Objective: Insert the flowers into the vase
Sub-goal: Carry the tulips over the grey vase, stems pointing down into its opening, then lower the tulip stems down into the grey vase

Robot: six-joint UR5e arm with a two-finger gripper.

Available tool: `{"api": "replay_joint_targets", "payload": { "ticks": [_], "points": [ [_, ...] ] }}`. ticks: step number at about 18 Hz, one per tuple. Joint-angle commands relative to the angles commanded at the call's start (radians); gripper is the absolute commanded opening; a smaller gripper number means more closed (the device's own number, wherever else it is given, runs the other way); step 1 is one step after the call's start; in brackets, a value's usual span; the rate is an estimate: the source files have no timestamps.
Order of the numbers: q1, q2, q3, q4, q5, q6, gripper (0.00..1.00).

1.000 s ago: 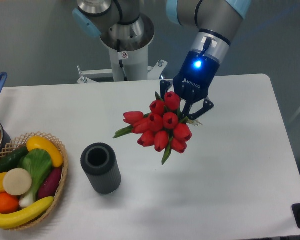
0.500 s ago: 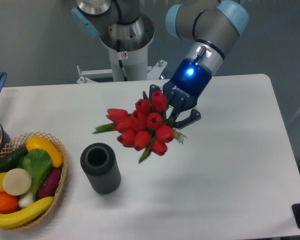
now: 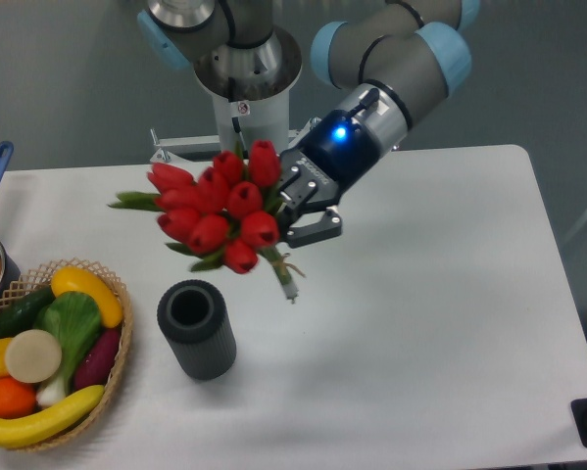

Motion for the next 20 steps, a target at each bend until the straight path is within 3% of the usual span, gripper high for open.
{"api": "replay_joint_targets", "payload": {
  "ticks": [6,12,20],
  "points": [
    [-0.055,-0.002,-0.008,-0.002,-0.068,-0.002,0.26],
    [-0.1,-0.047,-0.011,-0.002,-0.068,0.0,0.26],
    [-0.103,-0.078,-0.046,-0.002,-0.066,0.0,0.27]
  ]
}}
